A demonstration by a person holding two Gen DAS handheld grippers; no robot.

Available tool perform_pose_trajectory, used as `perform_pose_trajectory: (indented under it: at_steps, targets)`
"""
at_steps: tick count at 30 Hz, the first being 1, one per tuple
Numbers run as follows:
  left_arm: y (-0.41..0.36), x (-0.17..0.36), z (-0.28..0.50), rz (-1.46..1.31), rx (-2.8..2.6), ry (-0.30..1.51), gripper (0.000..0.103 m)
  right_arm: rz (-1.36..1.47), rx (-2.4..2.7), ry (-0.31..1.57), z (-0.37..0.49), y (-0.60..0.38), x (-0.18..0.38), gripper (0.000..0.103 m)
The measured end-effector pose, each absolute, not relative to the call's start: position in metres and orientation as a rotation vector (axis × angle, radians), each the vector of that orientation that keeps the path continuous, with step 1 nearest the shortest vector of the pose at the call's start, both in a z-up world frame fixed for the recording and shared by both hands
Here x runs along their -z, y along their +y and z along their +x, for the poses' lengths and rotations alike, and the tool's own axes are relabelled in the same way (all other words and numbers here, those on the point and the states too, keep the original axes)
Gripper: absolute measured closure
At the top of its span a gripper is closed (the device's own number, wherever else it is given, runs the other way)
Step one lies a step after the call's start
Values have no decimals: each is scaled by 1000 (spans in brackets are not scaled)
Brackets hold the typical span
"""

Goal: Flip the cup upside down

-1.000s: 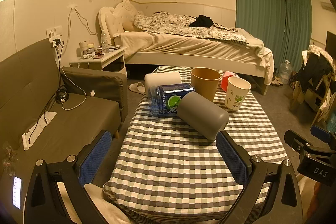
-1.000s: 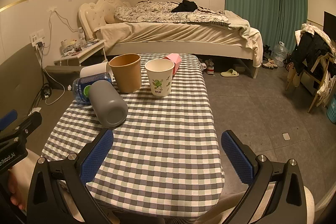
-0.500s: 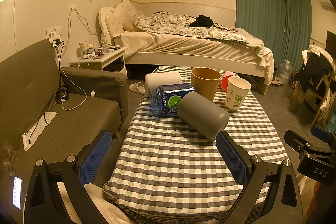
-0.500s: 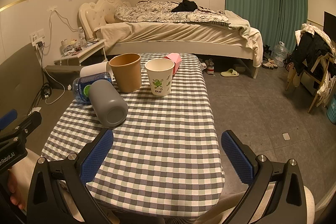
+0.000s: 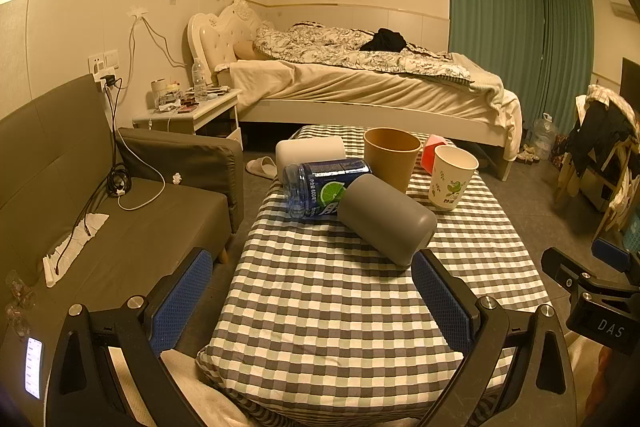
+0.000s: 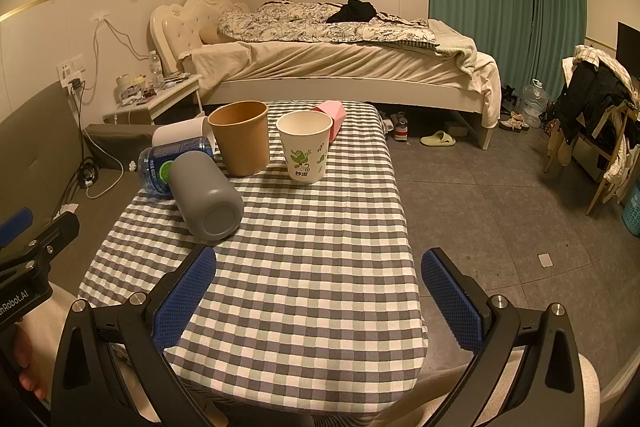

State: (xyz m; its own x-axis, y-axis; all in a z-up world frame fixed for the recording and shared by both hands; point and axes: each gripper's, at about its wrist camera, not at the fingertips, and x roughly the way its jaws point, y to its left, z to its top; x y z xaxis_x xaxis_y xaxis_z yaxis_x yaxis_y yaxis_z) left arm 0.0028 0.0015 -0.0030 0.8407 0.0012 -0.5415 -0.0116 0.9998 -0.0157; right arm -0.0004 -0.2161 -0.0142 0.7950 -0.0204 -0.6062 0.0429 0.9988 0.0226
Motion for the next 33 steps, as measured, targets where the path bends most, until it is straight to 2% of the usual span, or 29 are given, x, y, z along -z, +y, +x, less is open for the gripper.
perform_pose_trajectory:
  at_steps: [33]
  targets:
    - [1, 3, 3, -15, -8, 573, 0, 36, 33, 655, 2, -215, 17, 0]
